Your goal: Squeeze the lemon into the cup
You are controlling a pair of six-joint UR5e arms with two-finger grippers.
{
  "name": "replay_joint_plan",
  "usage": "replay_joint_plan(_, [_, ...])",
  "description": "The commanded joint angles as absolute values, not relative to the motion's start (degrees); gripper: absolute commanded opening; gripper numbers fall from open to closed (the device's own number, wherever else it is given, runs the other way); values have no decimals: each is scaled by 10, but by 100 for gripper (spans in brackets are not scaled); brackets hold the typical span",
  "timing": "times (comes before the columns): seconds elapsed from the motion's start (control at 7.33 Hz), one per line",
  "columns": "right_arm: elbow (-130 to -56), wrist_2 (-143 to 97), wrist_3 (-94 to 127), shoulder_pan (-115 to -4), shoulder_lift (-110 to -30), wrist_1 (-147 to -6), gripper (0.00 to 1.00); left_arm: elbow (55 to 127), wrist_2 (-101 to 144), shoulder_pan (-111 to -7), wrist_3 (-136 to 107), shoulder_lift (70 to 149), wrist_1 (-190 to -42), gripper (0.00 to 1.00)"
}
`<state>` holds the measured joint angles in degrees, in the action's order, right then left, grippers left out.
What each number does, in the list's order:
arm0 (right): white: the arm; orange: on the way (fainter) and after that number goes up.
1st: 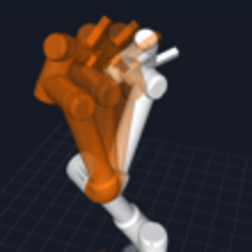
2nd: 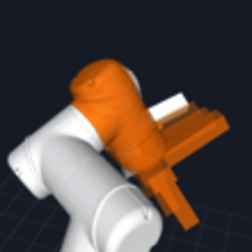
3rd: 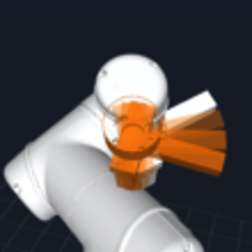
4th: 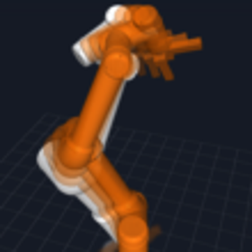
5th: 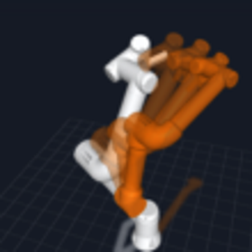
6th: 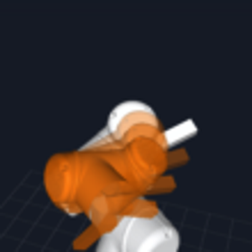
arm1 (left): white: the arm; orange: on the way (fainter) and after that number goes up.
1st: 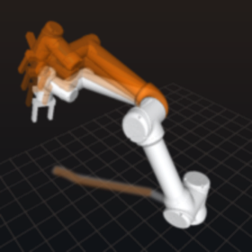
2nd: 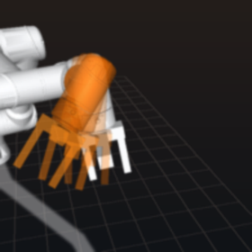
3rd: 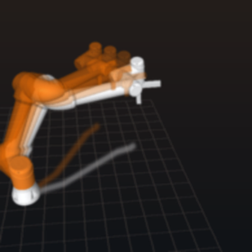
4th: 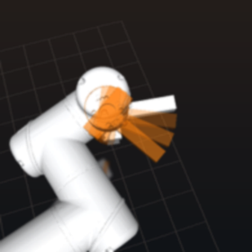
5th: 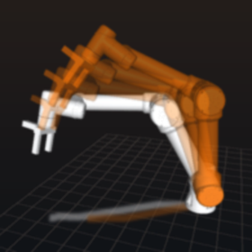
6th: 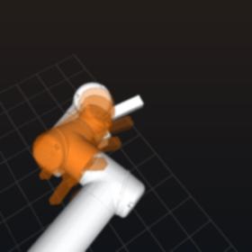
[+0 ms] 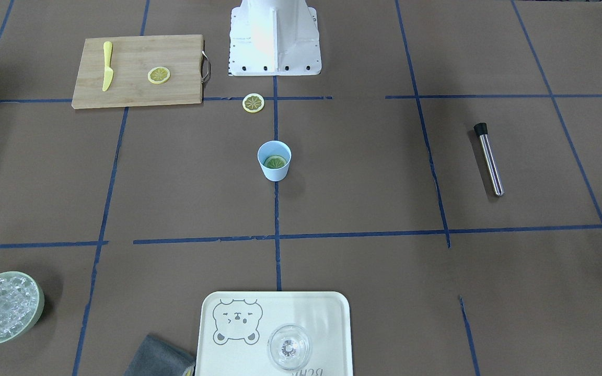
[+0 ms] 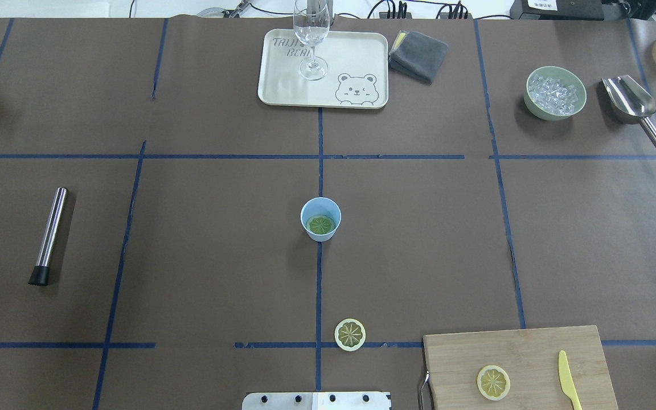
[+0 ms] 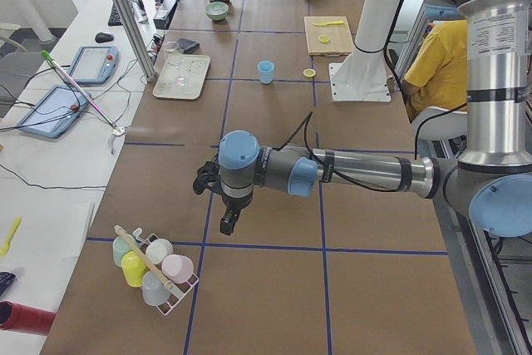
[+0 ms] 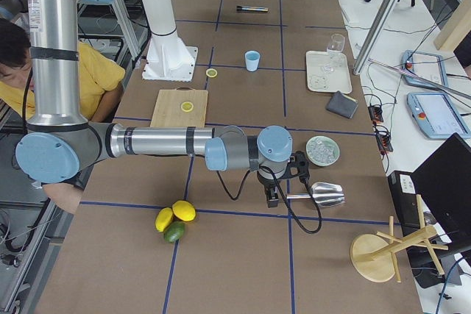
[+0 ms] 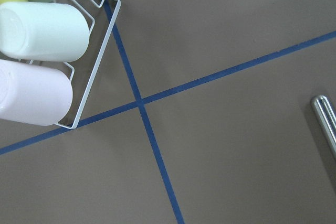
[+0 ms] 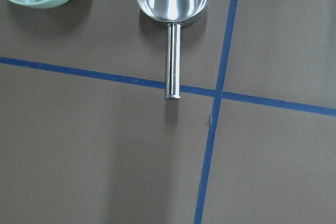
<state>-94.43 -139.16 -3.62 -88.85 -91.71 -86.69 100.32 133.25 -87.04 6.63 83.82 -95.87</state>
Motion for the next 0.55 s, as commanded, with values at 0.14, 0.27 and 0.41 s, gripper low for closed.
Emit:
replay_joint_plan(0.14, [-954, -1392, -53, -892, -913, -895, 100, 1024, 1324, -875, 65, 835, -911, 100])
replay_joint_plan(0.27, [-954, -1391, -52, -887, -913, -895, 100, 1021, 1327, -875, 63, 830, -915, 100])
replay_joint_plan(0.41, [-954, -1392, -48, -886, -912, -895, 100, 1033, 1326, -875, 63, 832, -920, 100])
